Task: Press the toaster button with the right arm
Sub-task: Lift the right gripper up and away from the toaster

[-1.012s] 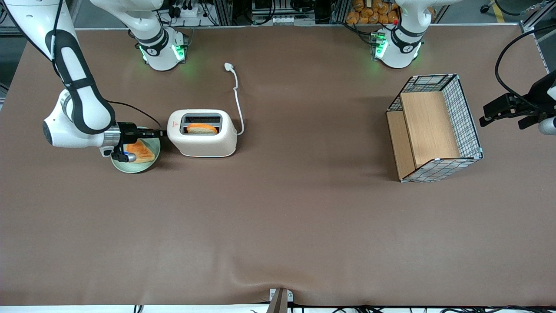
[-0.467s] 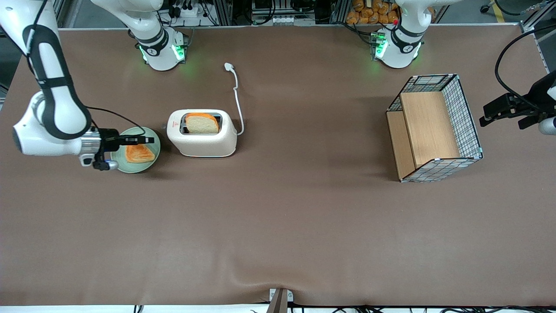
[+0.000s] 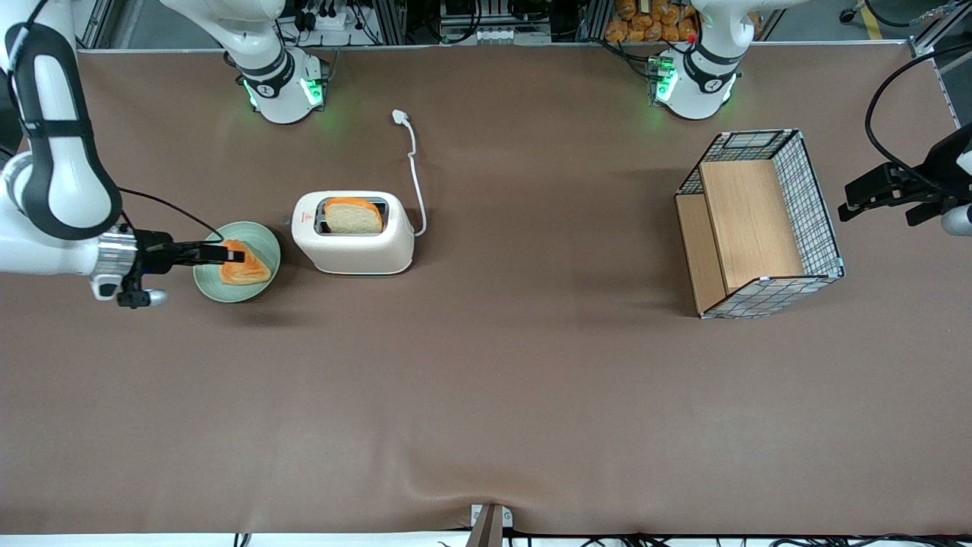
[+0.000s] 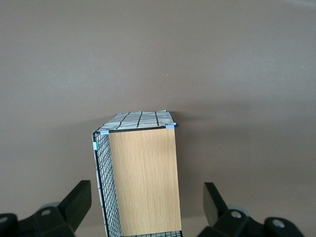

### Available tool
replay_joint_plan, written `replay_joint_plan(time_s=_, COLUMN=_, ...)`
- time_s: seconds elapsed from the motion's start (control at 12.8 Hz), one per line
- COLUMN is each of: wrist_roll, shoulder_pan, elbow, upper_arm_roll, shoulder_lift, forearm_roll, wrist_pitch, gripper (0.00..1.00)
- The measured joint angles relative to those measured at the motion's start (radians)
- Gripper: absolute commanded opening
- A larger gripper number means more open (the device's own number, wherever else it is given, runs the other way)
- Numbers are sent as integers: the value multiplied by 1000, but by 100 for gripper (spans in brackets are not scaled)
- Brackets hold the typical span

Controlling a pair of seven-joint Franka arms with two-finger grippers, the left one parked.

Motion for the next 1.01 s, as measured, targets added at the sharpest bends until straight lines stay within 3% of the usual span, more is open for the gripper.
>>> replay_joint_plan(time_s=0.39, wrist_roll=40, shoulder_pan=1, elbow=126, upper_arm_roll=7, shoulder_lift=-92, forearm_roll=-234, wrist_pitch=2, gripper=100)
replay_joint_plan(time_s=0.62, wrist_roll=79, shoulder_pan=19, elbow=137, upper_arm_roll=17, shoulder_lift=-153, forearm_roll=-292, wrist_pitch=-3, gripper=100)
replay_joint_plan(time_s=1.01, wrist_roll=273, shoulder_pan=160, elbow=138, upper_arm_roll=25, shoulder_lift=-228, forearm_roll=-384, wrist_pitch=-37, gripper=100)
